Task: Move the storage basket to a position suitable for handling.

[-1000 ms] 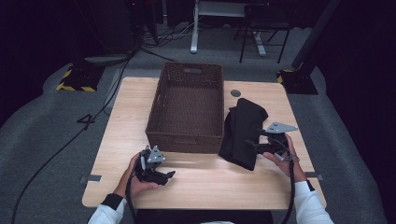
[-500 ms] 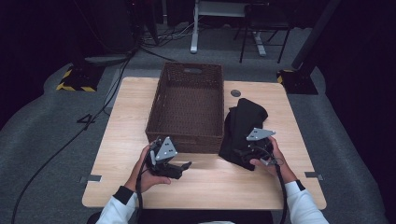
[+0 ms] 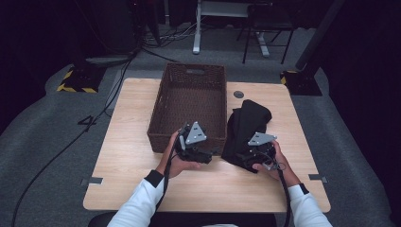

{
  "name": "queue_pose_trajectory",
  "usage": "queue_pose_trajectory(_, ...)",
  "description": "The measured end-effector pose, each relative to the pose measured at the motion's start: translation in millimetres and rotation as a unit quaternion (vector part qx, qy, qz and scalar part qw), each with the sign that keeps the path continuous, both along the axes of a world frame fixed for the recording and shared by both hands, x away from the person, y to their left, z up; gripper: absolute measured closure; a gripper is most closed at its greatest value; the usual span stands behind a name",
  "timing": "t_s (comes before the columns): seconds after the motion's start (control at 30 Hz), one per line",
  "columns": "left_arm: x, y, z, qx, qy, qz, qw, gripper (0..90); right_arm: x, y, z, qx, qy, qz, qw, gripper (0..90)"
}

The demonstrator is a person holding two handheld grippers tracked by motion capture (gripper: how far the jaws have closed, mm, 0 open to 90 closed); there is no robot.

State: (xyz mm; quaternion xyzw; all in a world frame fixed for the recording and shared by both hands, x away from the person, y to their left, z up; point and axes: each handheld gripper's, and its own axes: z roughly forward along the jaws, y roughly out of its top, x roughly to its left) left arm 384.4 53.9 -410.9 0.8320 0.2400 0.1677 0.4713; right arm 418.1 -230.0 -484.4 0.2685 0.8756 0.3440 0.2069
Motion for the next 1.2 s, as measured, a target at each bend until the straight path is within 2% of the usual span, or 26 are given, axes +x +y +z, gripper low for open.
queue_pose_trajectory(0.13,13.1,-17.7,-6.6,0.013,0.011,0.006,0.9998,21.1,-0.3,-1.7,0.0,0.006,0.003,0.001,1.0000,19.2)
queue_pose_trajectory(0.17,16.6,-23.2,-8.7,0.014,0.020,0.004,0.9997,22.4,-0.7,-2.0,0.0,0.006,0.003,0.000,1.0000,19.3)
queue_pose_trajectory(0.2,18.7,-26.2,-9.9,0.015,0.023,0.000,0.9996,27.9,-1.5,-2.7,0.1,0.004,0.002,0.002,1.0000,19.3)
queue_pose_trajectory(0.27,22.5,-34.3,-12.9,0.020,0.026,0.002,0.9995,32.6,-1.9,-3.4,0.3,0.004,0.002,0.004,1.0000,19.3)
queue_pose_trajectory(0.3,24.7,-40.0,-15.6,0.029,0.027,-0.002,0.9992,39.0,-2.7,-5.8,1.3,0.013,0.007,0.006,0.9999,19.4)
queue_pose_trajectory(0.33,24.7,-40.0,-15.6,0.029,0.027,-0.002,0.9992,41.2,-2.7,-5.8,1.3,0.013,0.007,0.006,0.9999,19.4)
queue_pose_trajectory(0.37,24.8,-42.5,-17.0,0.030,0.024,-0.002,0.9993,44.0,-2.5,-11.5,4.2,0.030,0.010,0.007,0.9995,21.0)
queue_pose_trajectory(0.4,24.9,-43.4,-17.5,0.031,0.025,-0.004,0.9992,44.0,-2.5,-11.5,4.2,0.030,0.010,0.007,0.9995,21.0)
queue_pose_trajectory(0.47,24.9,-44.9,-18.5,0.039,0.021,-0.001,0.9990,48.5,-2.1,-18.9,8.7,0.053,0.015,0.001,0.9985,24.6)
queue_pose_trajectory(0.5,26.2,-42.9,-18.2,0.044,0.018,0.001,0.9989,55.4,-1.6,-26.3,13.4,0.071,0.016,-0.008,0.9973,24.8)
queue_pose_trajectory(0.53,26.2,-42.9,-18.2,0.044,0.018,0.001,0.9989,57.1,-1.6,-26.3,13.4,0.071,0.016,-0.008,0.9973,24.8)
queue_pose_trajectory(0.6,28.2,-39.8,-17.7,0.036,0.029,-0.013,0.9988,59.1,-0.5,-35.9,18.8,0.085,0.010,-0.030,0.9959,24.8)
queue_pose_trajectory(0.63,28.8,-39.1,-17.2,0.039,0.031,-0.018,0.9986,60.4,0.7,-43.1,22.9,0.099,0.004,-0.047,0.9940,24.8)
queue_pose_trajectory(0.67,28.9,-38.8,-16.9,0.042,0.031,-0.021,0.9984,60.4,0.7,-43.1,22.9,0.099,0.004,-0.047,0.9940,24.8)
queue_pose_trajectory(0.73,28.9,-36.9,-16.8,0.041,0.035,-0.029,0.9981,61.5,2.1,-47.2,26.0,0.112,-0.003,-0.062,0.9918,24.6)
queue_pose_trajectory(0.8,28.1,-33.8,-15.8,0.042,0.041,-0.038,0.9975,62.1,3.3,-46.7,28.1,0.120,-0.004,-0.061,0.9909,24.3)
queue_pose_trajectory(0.87,26.3,-29.8,-15.1,0.046,0.044,-0.049,0.9968,62.5,6.1,-41.0,30.7,0.119,-0.012,-0.059,0.9911,24.3)
queue_pose_trajectory(0.97,21.9,-20.4,-14.1,0.050,0.049,-0.064,0.9955,62.2,10.9,-31.0,29.7,0.121,-0.005,-0.046,0.9916,25.1)
queue_pose_trajectory(1.03,18.0,-13.9,-14.0,0.050,0.050,-0.071,0.9950,61.7,13.4,-22.1,25.5,0.104,0.001,-0.033,0.9940,25.7)
queue_pose_trajectory(1.07,16.5,-11.4,-13.9,0.051,0.048,-0.073,0.9948,61.1,14.4,-16.4,21.8,0.088,0.007,-0.026,0.9958,26.4)
queue_pose_trajectory(1.13,12.7,-5.2,-14.4,0.053,0.040,-0.084,0.9943,60.3,15.7,-9.3,15.7,0.071,0.020,-0.012,0.9972,25.7)
queue_pose_trajectory(1.2,10.6,1.3,-14.4,0.051,0.042,-0.091,0.9936,60.0,15.3,-5.2,10.4,0.064,0.025,-0.004,0.9976,25.6)
